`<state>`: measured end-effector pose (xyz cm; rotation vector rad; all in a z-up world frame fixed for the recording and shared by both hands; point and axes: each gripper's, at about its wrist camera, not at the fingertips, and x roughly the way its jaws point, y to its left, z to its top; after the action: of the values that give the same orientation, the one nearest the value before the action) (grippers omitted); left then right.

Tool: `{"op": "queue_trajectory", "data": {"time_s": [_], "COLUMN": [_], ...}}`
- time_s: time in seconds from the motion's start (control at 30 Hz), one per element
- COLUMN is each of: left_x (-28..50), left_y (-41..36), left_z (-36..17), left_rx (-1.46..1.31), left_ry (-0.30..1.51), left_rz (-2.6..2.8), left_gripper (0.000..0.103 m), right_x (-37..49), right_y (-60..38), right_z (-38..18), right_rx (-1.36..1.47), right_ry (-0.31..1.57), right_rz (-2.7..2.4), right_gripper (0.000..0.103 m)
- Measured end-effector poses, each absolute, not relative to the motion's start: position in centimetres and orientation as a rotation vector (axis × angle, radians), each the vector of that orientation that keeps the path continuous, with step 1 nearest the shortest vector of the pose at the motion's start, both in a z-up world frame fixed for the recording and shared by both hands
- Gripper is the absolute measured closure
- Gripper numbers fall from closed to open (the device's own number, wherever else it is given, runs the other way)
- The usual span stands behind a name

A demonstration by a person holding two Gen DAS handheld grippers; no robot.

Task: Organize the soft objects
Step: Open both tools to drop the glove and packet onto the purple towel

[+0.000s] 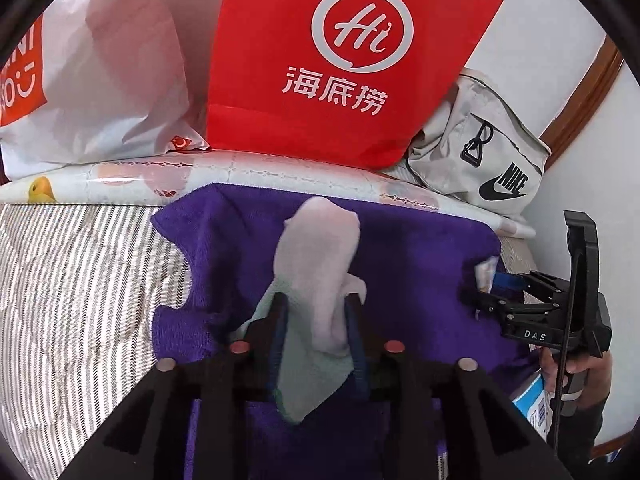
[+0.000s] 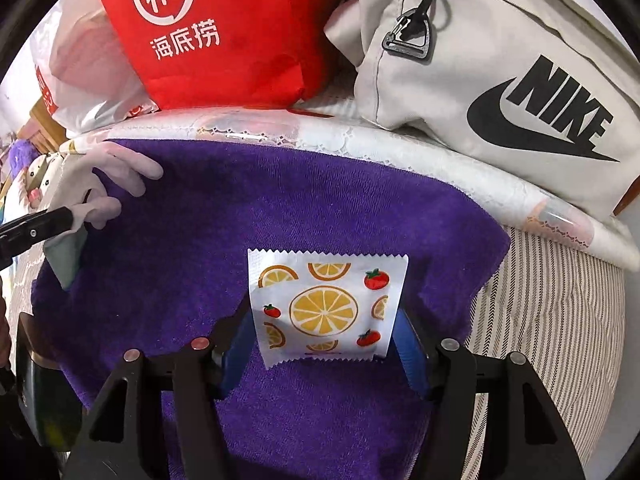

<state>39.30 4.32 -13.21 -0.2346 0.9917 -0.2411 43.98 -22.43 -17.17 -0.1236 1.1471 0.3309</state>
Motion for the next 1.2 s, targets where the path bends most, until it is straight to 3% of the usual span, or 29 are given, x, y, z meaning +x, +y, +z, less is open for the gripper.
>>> {"op": "queue_trajectory", "data": {"time_s": [0.13, 0.33, 0.83, 1.2], "left_x": [38.9, 37.9, 28.4, 20.3], "left_y": [4.2, 4.2, 4.4, 3.9], "left_z": [-12.7, -11.1, -4.6, -3.4], "left_rx": [-0.184, -0.173, -0.138, -0.125], "left_ry": [0.974, 0.954, 0.869, 0.847], "left_rz": [-0.209, -0.187, -0.163, -0.179], "left_gripper": [0.054, 0.046, 0.042, 0.042], "right_x": [43.8, 42.5, 30.3, 20.1], "right_y": [-22.0, -22.6, -24.1, -22.7], "right_z": [-17.2, -15.7, -6.9, -6.6], "right_rx": [-0.150, -0.123, -0.043, 0.000], "right_ry": [1.142, 1.127, 0.922, 0.908], "right_rz": [0.325, 0.299, 0.327, 0.410], "right_gripper": [0.031, 0.031, 0.031, 0.033]}}
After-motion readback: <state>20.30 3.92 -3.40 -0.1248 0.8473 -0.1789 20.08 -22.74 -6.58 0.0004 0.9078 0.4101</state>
